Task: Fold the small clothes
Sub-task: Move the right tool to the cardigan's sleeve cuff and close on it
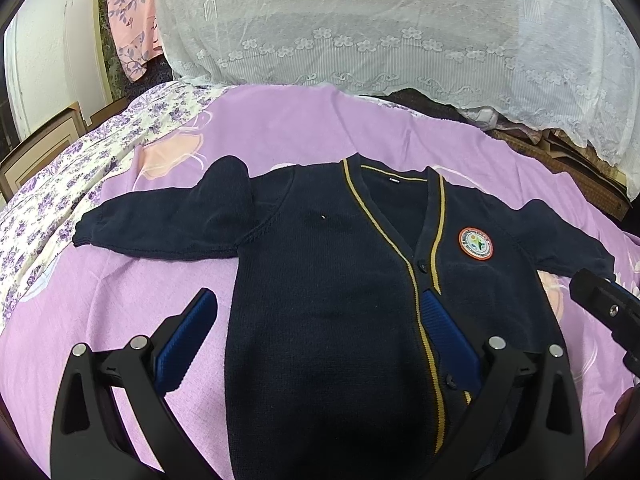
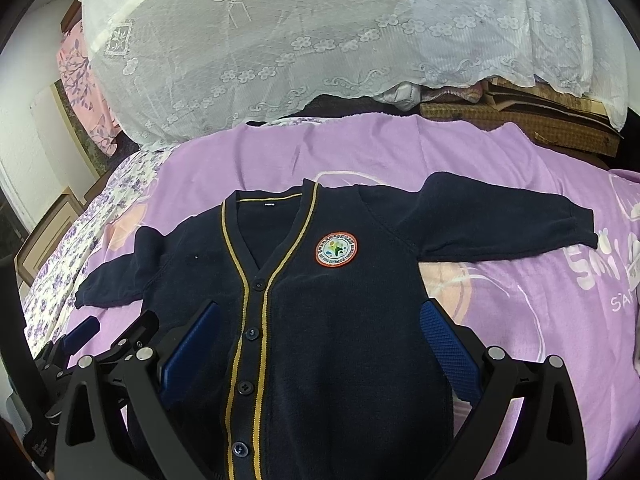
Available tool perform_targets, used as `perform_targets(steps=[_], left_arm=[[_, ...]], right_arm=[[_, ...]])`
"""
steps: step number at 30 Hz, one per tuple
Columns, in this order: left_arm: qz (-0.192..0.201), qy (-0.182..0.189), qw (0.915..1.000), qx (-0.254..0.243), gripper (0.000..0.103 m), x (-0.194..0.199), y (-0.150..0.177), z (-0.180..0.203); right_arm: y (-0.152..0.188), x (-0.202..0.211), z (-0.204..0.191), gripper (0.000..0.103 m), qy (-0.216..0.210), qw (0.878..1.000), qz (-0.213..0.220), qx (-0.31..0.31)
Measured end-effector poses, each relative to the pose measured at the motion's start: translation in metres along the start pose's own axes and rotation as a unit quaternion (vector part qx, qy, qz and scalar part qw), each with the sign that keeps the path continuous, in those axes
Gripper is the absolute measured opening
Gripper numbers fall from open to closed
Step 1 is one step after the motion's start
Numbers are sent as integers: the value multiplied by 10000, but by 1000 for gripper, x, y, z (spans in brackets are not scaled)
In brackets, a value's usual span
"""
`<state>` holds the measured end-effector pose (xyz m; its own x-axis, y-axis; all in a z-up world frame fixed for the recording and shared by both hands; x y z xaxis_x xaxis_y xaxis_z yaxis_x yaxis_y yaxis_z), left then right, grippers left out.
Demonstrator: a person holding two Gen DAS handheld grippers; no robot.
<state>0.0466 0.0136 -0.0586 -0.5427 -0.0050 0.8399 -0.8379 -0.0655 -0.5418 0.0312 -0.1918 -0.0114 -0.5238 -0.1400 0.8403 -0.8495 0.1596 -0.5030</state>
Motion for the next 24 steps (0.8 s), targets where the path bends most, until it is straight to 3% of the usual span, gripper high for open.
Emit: perform_targets(steps=[6, 11, 14, 19, 24], left_arm=[[-84, 24, 10000, 7, 99, -5, 0, 1], [-206, 115, 9997, 64, 99, -14, 0, 4], [-395, 232, 9989, -2, 99, -22, 0, 14], [-727, 444, 9959, -313, 99, -29, -11, 41], [-673, 345, 9952, -616, 99, -30, -39, 87]], right_arm=[[-7, -1, 18, 100, -195, 9991, 151, -350], [-17, -2, 61, 100, -385, 9937, 294, -1010], [-25, 0, 96, 100, -542, 9861, 546, -1472], [-38, 9, 158, 100, -399, 9732, 842, -2102], [-42, 22, 233, 98, -152, 9544, 1218, -2721]])
Point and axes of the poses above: each gripper's, at about its wrist camera, not at the fingertips, and x roughly against the way its jaws point, z to its right, y to its underside, the point moved 6 cm from there along -x, roughly the way its jaws point, and after that the axes turned 13 degrees about -z, right-handed, at the moved point
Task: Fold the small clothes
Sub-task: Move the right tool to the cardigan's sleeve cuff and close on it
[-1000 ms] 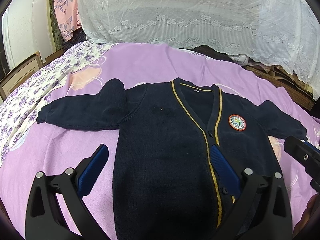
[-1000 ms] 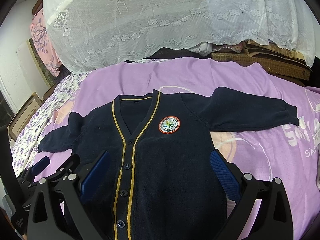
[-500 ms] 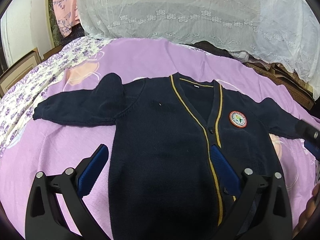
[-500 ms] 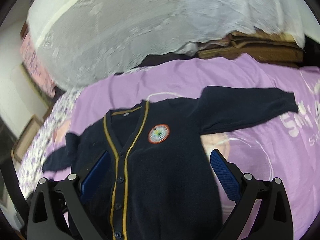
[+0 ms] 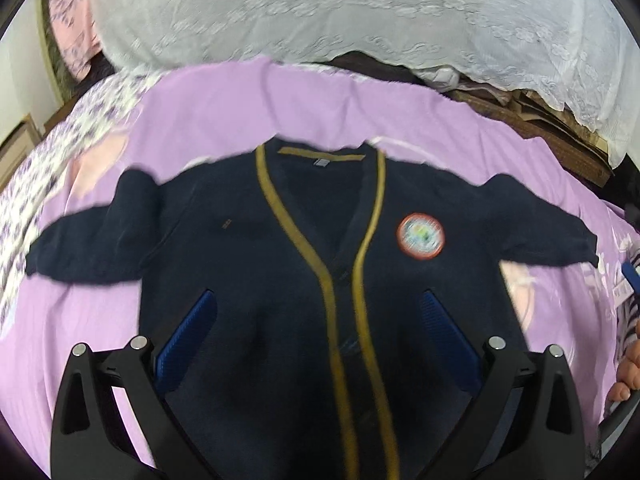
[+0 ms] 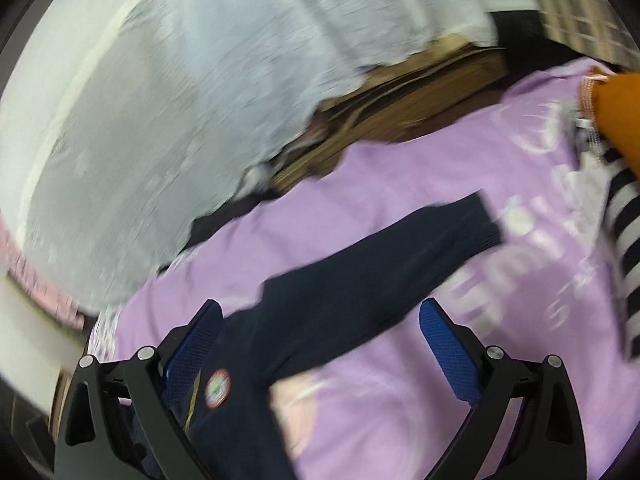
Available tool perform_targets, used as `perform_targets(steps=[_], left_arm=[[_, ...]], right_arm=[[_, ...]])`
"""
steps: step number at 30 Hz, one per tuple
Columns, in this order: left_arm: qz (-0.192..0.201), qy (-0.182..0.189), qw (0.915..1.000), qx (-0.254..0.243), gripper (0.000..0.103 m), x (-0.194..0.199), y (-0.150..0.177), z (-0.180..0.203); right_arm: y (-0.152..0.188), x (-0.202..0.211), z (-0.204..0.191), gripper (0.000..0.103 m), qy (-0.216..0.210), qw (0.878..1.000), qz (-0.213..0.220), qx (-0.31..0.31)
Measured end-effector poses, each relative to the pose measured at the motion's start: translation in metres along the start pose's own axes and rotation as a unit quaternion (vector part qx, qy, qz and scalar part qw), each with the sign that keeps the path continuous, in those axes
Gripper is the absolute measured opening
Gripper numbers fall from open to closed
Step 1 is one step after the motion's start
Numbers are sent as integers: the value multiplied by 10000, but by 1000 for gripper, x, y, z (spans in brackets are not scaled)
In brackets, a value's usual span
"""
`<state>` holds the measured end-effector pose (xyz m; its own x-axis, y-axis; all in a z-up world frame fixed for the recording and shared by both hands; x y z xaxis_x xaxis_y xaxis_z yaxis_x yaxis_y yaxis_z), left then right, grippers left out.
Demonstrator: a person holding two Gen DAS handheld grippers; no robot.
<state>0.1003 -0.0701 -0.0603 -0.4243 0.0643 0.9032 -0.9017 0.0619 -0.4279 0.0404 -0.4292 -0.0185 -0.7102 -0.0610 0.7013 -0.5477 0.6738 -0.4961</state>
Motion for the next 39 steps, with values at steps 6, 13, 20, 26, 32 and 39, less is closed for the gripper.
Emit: perform_targets(steps=[6, 13, 20, 26, 32, 39], left_arm=[[31, -57, 9998, -182, 99, -17, -34, 59], [-237, -78, 9996, -165, 99, -63, -53, 104], [-598, -126, 9981, -84, 99, -113, -54, 119], [-459, -153, 9988, -60, 99, -123, -50, 119], [-408, -41, 9992, 3, 99, -119, -49, 116], [-447, 125, 9987, 220, 99, -118, -52, 109]], right_arm=[[-18, -21, 82, 88, -112, 9948, -144, -997], [-16, -56, 111, 76, -97, 9885, -477, -1430], [-27, -76, 116, 61, -229, 9862, -389, -1593], [-42, -89, 125, 42, -104, 9860, -169, -1657], [-44, -83, 120, 18, -165, 9876, 11, -1561], [-43, -34, 94, 16, 31, 9906, 625, -1213]])
Point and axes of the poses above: each gripper's, at about its wrist camera, not at the fingertips, and x roughly against the way its jaws point, z to its right, y to its underside, the point moved 6 cm from there along -x, roughly the way its jaws point, and after that the axes turned 13 degrees about -z, right-handed, at the moved point
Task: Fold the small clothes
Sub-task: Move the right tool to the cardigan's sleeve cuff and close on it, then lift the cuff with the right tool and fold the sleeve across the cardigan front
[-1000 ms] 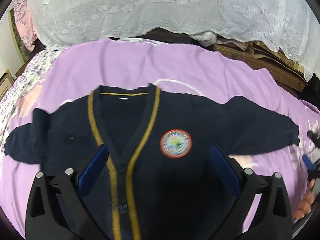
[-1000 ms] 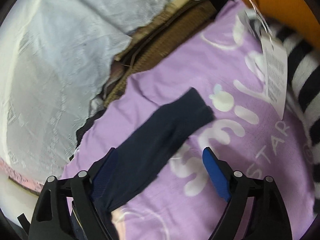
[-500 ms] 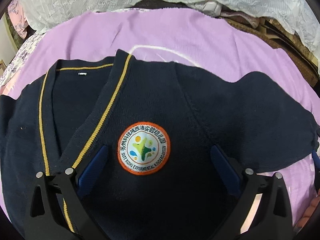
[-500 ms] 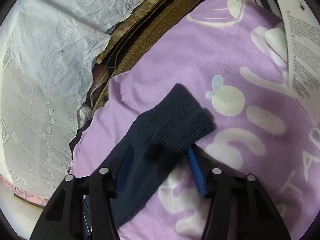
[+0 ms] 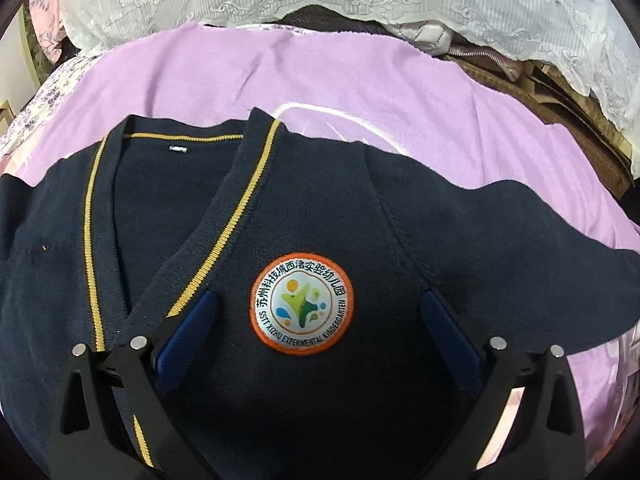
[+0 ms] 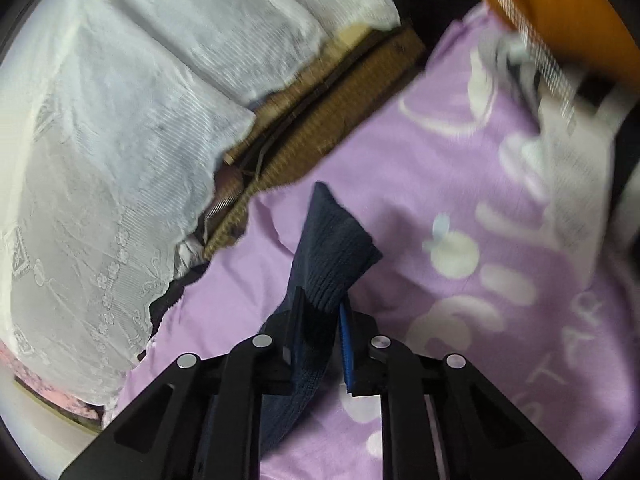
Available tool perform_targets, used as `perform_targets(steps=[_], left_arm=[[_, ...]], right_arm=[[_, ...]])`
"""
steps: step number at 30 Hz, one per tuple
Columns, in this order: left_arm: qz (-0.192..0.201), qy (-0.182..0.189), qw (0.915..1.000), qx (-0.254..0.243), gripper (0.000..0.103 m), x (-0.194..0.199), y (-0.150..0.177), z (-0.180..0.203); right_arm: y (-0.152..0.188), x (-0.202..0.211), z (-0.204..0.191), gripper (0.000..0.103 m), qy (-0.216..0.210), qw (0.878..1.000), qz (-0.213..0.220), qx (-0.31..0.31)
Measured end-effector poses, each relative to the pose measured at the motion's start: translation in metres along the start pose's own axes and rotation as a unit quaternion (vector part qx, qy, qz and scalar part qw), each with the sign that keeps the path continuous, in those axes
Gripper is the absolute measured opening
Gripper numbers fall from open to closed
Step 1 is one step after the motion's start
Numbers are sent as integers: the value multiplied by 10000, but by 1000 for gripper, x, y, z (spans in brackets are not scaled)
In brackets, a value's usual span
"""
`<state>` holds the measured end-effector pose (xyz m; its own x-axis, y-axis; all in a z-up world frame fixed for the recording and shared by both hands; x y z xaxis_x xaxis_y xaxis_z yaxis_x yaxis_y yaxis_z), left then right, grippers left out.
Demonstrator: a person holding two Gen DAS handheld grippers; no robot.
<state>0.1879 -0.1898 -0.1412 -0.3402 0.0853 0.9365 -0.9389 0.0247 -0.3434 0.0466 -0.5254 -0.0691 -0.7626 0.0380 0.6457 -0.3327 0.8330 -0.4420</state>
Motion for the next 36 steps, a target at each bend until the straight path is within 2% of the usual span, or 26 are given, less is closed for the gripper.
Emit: perform_targets(steps=[4, 6, 7, 10, 13, 17, 21, 28, 36], left_arm=[[9, -495, 9982, -350, 99, -7, 5, 11], [33, -525, 9979, -373, 99, -6, 5, 11], [-1, -463, 9983, -348, 99, -6, 5, 9], [-55, -252, 9993, -287, 98, -3, 4, 5], [-9, 15, 9997, -255, 98, 7, 2, 4], [146, 141, 9993, -317, 98, 23, -2, 7], [114, 233, 9987, -434, 98, 33, -8, 17], [329, 74, 9953, -912, 99, 55, -21, 56], [485, 110, 9934, -1036, 99, 67, -28, 74]], right_arm=[[9, -8, -1, 16, 770, 9966, -77, 268], [17, -30, 15, 14, 1145, 9925, -417, 112], [19, -35, 20, 14, 1142, 9921, -515, 0], [15, -30, 20, 14, 849, 9949, -516, -141], [13, -14, -6, 14, 591, 9974, -300, 265], [19, 3, -43, 14, 154, 9965, -263, 775], [29, 16, -70, 14, -145, 9936, -294, 1082], [56, 34, -119, 14, -629, 9846, -448, 1571], [86, 44, -159, 14, -859, 9718, -569, 2123]])
Point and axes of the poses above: each gripper's, at about its wrist camera, not at the fingertips, and x roughly against the way its jaws point, z to its right, y to its underside, the point moved 6 cm from there along -x, roughly the way its jaws point, and after that the axes turned 13 degrees about -z, right-handed, at the moved point
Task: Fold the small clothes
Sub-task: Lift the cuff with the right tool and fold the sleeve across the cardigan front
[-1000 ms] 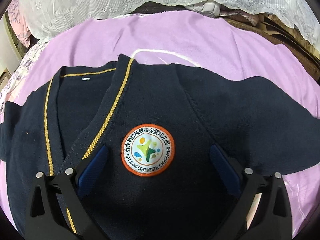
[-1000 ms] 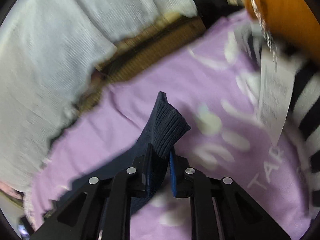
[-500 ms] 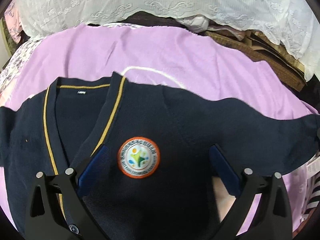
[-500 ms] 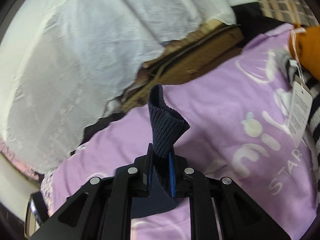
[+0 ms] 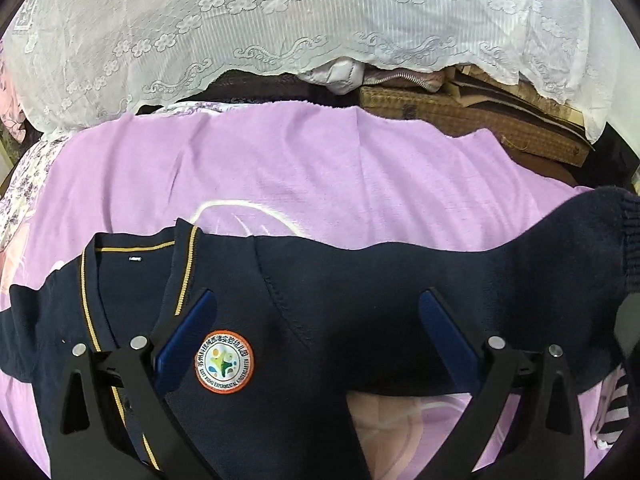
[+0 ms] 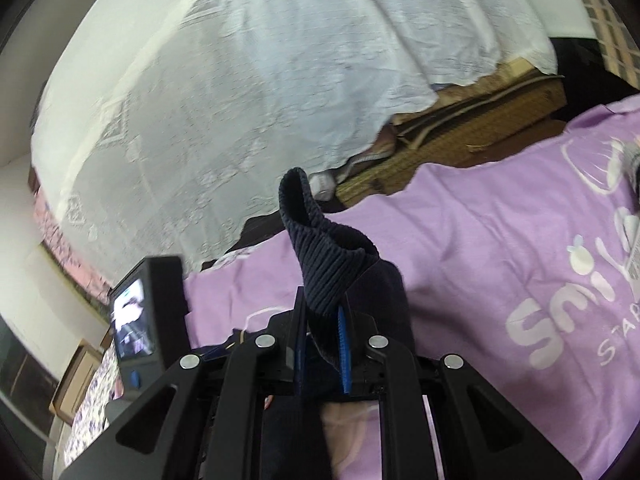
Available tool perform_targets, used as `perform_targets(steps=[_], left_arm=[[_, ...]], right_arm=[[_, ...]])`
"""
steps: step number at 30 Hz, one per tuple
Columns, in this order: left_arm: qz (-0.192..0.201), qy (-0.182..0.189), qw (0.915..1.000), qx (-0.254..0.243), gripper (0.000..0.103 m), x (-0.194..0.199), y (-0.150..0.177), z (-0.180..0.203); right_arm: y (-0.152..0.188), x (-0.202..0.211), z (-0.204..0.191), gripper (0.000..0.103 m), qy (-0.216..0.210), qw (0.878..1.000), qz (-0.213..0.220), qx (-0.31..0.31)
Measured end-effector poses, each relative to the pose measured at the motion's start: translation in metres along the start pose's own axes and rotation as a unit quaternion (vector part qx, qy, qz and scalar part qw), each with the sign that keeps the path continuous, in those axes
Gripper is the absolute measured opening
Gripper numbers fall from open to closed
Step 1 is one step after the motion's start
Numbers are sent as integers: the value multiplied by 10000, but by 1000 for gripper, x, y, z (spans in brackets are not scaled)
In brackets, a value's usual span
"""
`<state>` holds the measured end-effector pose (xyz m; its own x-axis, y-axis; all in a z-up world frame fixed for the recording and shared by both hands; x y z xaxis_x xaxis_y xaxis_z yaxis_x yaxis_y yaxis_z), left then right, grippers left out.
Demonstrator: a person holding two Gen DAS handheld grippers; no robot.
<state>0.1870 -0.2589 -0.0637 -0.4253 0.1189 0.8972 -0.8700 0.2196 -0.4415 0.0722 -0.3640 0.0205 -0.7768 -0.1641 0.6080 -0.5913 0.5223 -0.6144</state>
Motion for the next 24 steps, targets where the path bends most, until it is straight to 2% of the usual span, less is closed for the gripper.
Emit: perform_targets(steps=[4, 10, 14, 24], left_arm=[[9, 44, 10000, 17, 99, 2, 2, -5], [150, -96, 9997, 158, 99, 17, 1, -35], [215, -81, 9990, 393, 99, 29, 2, -68], [307, -375, 9940, 979, 99, 45, 17, -160]], right_arm=[[8, -4, -22, 14, -59, 9996, -88, 244], [17, -12, -54, 14, -79, 9983, -180, 540], [20, -21, -84, 14, -164, 9966, -250, 764], [46, -50, -162, 15, -353, 9887, -540, 1355]])
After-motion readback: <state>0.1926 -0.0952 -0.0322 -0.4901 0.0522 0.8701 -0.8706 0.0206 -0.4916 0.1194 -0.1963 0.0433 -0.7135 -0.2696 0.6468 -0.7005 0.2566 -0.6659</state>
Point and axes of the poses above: each gripper's, at about its wrist camera, not at the fingertips, and x roughly against the way its jaws point, z to its right, y to its underside, the point moved 6 cm from there along -x, roughly the way its jaws point, and after that the axes turned 13 degrees about -z, right-handed, at the moved point
